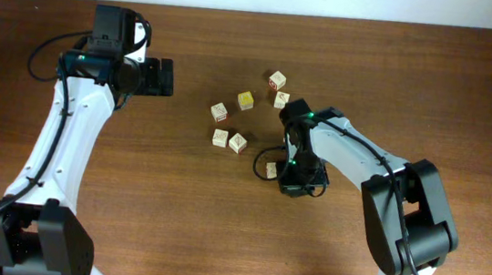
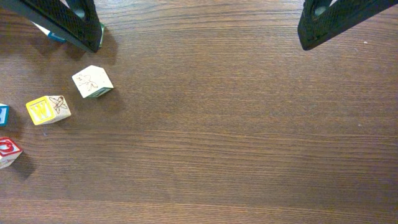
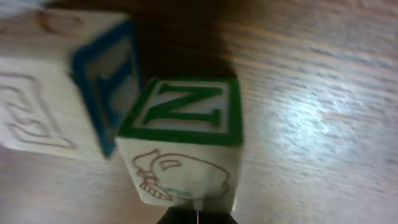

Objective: Rotate 3 blocks

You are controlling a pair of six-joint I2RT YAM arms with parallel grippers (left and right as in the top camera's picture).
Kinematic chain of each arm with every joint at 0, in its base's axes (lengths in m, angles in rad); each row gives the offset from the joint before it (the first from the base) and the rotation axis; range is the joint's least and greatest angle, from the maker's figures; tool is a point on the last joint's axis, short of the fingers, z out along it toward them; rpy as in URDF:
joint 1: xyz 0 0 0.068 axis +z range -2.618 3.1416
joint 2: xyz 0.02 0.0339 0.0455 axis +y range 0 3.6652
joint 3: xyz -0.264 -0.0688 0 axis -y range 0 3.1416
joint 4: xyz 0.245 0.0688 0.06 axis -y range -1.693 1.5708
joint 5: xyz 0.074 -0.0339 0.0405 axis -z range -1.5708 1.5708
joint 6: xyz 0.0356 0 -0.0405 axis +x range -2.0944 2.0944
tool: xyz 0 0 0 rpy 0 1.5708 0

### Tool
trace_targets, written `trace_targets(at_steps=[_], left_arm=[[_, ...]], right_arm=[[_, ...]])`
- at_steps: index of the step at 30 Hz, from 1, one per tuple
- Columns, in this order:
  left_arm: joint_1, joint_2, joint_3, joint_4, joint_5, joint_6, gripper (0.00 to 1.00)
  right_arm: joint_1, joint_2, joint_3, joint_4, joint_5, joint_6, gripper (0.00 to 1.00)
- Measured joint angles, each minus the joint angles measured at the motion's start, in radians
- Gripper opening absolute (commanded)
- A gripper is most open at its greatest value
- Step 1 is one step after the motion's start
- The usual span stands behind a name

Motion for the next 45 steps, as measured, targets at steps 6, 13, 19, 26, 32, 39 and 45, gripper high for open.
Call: trace_targets(at_steps=[6,13,19,26,32,39,45], left_arm=[[0.000,0.000,0.000,0.000,0.000,0.000,0.99],[0.000,0.000,0.000,0.000,0.000,0.000,0.99],[0.000,0.000,0.000,0.000,0.000,0.000,0.99],[0.000,0.000,0.000,0.000,0.000,0.000,0.99],[0.000,0.000,0.000,0.000,0.000,0.000,0.99],[0.000,0.000,0.000,0.001,0.000,0.000,0.99],[0.000,0.000,0.000,0.000,0.000,0.000,0.99]], right_arm=[[0.000,0.000,0.000,0.033,-0.015,0.011,0.04],[0.000,0.000,0.010,0.042,-0.014,0.011,0.04],[0.000,0.000,0.019,0.052,-0.007,0.011,0.04],[0.000,0.000,0.021,0.046,-0.007,0.010,0.04],[0.000,-0.002,0.399,-0.230,-0.001,-0.042,0.38],[0.064,0.028,0.451,0.137,-0.006,0.127,0.48],[0.124,0.131,0.451,0.154,0.017,0.207,0.54]])
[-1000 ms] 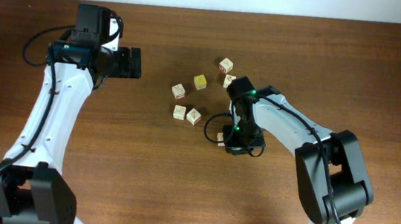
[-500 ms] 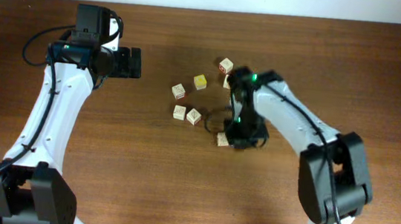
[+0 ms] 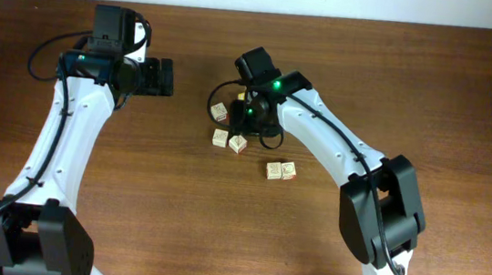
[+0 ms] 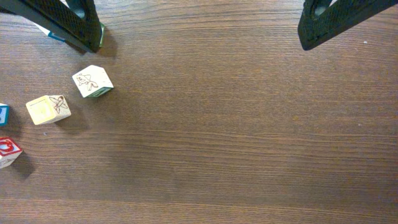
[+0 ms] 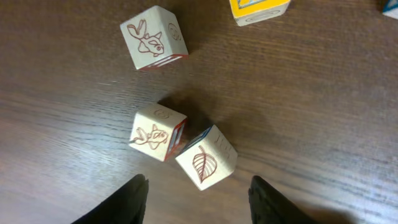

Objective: Rotate 3 blocks

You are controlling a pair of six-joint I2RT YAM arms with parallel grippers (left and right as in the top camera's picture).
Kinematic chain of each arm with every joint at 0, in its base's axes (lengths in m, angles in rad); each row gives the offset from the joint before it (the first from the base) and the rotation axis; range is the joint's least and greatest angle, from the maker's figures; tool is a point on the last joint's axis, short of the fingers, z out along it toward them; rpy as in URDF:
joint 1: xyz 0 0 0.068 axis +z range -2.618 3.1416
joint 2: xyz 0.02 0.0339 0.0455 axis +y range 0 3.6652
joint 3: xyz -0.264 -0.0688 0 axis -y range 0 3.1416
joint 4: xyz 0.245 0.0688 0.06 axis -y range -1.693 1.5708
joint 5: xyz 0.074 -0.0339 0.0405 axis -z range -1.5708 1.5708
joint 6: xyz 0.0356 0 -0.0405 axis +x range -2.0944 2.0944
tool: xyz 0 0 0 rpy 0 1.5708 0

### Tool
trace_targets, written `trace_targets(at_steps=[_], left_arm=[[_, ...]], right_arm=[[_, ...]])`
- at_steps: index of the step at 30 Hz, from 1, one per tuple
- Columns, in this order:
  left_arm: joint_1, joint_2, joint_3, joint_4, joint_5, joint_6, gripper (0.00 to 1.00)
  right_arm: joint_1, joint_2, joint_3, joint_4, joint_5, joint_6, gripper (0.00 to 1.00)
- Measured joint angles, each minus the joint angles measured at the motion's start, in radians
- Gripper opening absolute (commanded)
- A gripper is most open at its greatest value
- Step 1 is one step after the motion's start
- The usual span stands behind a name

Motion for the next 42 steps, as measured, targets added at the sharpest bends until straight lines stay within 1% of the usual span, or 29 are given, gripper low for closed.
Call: trace_targets(at_steps=[1,3,7,9,11,16,20,21,23,24,26,28,29,32,35,40,42], left_arm=[[0.000,0.000,0.000,0.000,0.000,0.000,0.99],[0.000,0.000,0.000,0.000,0.000,0.000,0.99],[0.000,0.000,0.000,0.000,0.000,0.000,0.99],[0.000,0.000,0.000,0.000,0.000,0.000,0.99],[0.000,0.000,0.000,0.000,0.000,0.000,0.99],[0.000,0.000,0.000,0.000,0.000,0.000,0.99],[0.000,0.000,0.000,0.000,0.000,0.000,0.99],[0.000,0.000,0.000,0.000,0.000,0.000,0.99],[0.000,0.000,0.000,0.000,0.000,0.000,0.99],[0.000,0.000,0.000,0.000,0.000,0.000,0.99],[0.000,0.000,0.000,0.000,0.000,0.000,0.99],[0.000,0.000,0.000,0.000,0.000,0.000,0.99],[0.000,0.000,0.000,0.000,0.000,0.000,0.99],[0.000,0.000,0.000,0.000,0.000,0.000,0.99],[0.000,0.000,0.000,0.000,0.000,0.000,0.99],[0.000,0.000,0.000,0.000,0.000,0.000,0.99],[0.000,0.000,0.000,0.000,0.000,0.000,0.99]], right_arm=[[0.000,0.005,0.000,-0.001,0.002,-0.040,0.54],[0.000,0.008,0.000,-0.001,0.002,-0.206,0.54],[0.001,0.013,0.000,0.005,0.001,-0.468,0.55],[0.003,0.022,0.000,0.008,-0.001,-0.555,0.55],[0.004,0.051,0.000,0.017,-0.002,-0.591,0.54],[0.015,0.108,0.000,0.035,-0.002,-0.619,0.54],[0.015,0.114,0.000,0.053,-0.002,-0.623,0.40],[0.015,0.117,0.000,0.051,-0.002,-0.621,0.38],[0.015,0.119,0.000,0.046,-0.002,-0.591,0.28],[0.015,0.119,0.000,0.030,-0.002,-0.539,0.27],[0.015,0.119,0.002,0.010,-0.002,-0.457,0.28],[0.015,0.119,0.007,-0.028,-0.002,-0.346,0.28],[0.015,0.119,0.009,-0.061,-0.003,-0.275,0.28],[0.015,0.118,0.014,-0.153,-0.008,-0.131,0.28],[0.015,0.118,0.015,-0.231,-0.011,-0.048,0.28],[0.015,0.118,0.015,-0.299,-0.010,0.003,0.29],[0.015,0.119,0.015,-0.309,-0.008,0.014,0.36]])
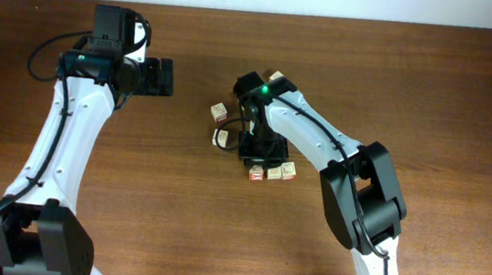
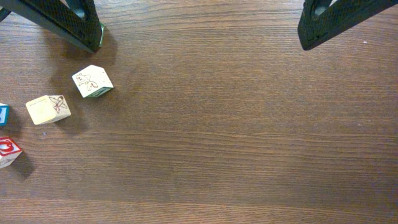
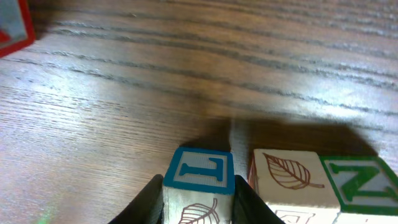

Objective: Rotate 3 blocks

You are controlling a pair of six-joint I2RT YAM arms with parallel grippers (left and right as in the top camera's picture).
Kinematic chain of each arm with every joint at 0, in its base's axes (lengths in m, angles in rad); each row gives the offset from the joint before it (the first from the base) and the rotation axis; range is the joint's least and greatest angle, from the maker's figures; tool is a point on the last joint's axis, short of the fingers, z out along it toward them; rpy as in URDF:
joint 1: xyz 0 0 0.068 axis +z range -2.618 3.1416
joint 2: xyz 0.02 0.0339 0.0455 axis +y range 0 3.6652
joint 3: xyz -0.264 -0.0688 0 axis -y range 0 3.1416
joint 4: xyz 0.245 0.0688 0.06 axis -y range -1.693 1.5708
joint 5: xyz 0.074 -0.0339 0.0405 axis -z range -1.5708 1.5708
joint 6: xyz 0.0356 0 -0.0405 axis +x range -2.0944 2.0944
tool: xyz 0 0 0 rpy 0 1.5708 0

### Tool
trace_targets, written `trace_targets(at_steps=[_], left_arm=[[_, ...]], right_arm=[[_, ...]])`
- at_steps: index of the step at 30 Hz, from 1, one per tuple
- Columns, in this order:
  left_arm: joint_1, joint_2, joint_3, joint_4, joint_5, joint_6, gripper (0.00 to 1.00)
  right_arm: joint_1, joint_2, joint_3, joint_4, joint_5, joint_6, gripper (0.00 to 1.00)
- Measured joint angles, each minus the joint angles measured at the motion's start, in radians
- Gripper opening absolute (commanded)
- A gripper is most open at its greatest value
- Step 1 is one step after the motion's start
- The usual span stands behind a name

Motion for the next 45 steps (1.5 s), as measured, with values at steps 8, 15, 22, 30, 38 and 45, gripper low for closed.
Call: trace_targets(at_steps=[8,15,22,30,38,45], left_arm=[[0.000,0.000,0.000,0.000,0.000,0.000,0.99],[0.000,0.000,0.000,0.000,0.000,0.000,0.99],[0.000,0.000,0.000,0.001,0.000,0.000,0.99],[0.000,0.000,0.000,0.000,0.000,0.000,0.99],[0.000,0.000,0.000,0.000,0.000,0.000,0.99],[0.000,0.000,0.000,0.000,0.000,0.000,0.99]], right_arm=[[0.000,0.000,-0.005,0.009,0.011,0.011,0.44],[0.001,0.002,0.137,-0.072,0.066,-0.025,0.33],[0.103,0.000,0.099,-0.018,0.023,-0.088,0.04],[0.145,0.000,-0.006,0.017,0.130,-0.001,0.04],[0.132,0.000,-0.006,0.039,0.187,0.003,0.04],[0.091,0.000,-0.006,0.041,0.189,-0.023,0.04]])
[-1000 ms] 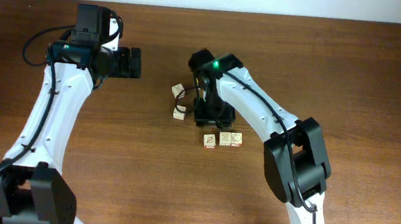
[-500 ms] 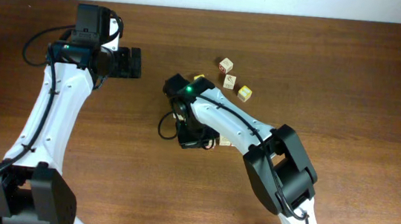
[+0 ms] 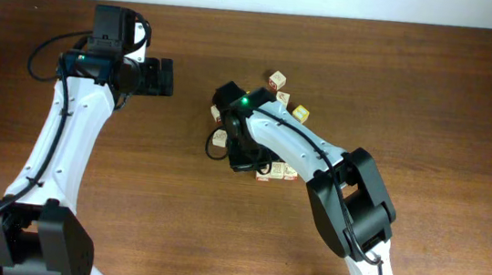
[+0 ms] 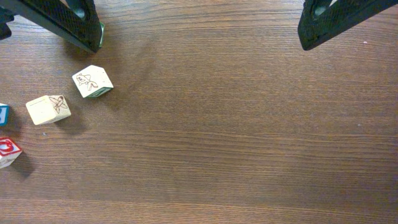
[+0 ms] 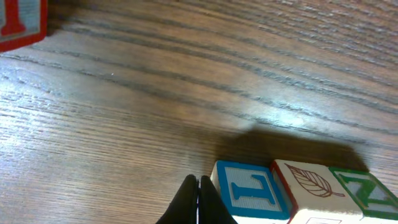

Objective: Rotate 3 blocks

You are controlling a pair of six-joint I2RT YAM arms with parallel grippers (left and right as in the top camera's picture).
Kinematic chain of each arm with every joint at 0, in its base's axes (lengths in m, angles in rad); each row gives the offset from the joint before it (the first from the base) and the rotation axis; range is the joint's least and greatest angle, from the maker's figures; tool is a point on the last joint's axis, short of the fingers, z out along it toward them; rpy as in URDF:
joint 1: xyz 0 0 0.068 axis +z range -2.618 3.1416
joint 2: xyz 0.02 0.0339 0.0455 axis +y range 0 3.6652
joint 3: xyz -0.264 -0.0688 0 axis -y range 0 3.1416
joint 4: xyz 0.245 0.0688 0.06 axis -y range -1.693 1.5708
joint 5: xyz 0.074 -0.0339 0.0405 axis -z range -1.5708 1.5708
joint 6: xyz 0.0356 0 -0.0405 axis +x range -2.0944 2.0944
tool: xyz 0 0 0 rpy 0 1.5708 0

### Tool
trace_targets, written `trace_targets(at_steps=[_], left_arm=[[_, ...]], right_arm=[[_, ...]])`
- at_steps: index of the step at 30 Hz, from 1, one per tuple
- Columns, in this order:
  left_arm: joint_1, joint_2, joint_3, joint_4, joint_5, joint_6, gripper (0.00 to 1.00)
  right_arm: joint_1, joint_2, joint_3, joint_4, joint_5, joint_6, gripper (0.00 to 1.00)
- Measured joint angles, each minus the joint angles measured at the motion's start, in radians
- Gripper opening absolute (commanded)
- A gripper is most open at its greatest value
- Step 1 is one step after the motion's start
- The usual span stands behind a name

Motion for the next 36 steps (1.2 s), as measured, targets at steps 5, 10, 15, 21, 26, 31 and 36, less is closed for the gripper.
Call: trace_targets(at_steps=[5,10,15,21,26,31,36], left_arm=[[0.000,0.000,0.000,0.000,0.000,0.000,0.99],[0.000,0.000,0.000,0.000,0.000,0.000,0.99],[0.000,0.000,0.000,0.000,0.000,0.000,0.99],[0.000,0.000,0.000,0.000,0.000,0.000,0.99],[0.000,0.000,0.000,0.000,0.000,0.000,0.99],[0.000,0.000,0.000,0.000,0.000,0.000,0.99],[0.000,0.000,0.000,0.000,0.000,0.000,0.99]], right_arm=[[0.000,0.000,0.000,0.010,0.000,-0.031,0.04],[0.000,-0.040,0.051,-0.023,-0.003,-0.087,0.04],[0.000,-0.183,0.070,-0.143,-0.008,-0.026,0.04],[0.000,-0.180,-0.136,-0.039,-0.021,0.046,0.04],[0.000,-0.179,-0.219,0.020,-0.031,0.074,0.04],[0.000,-0.179,-0.219,0.057,-0.023,0.074,0.04],[0.000,-0.179,-0.219,0.058,-0.023,0.075,0.04]])
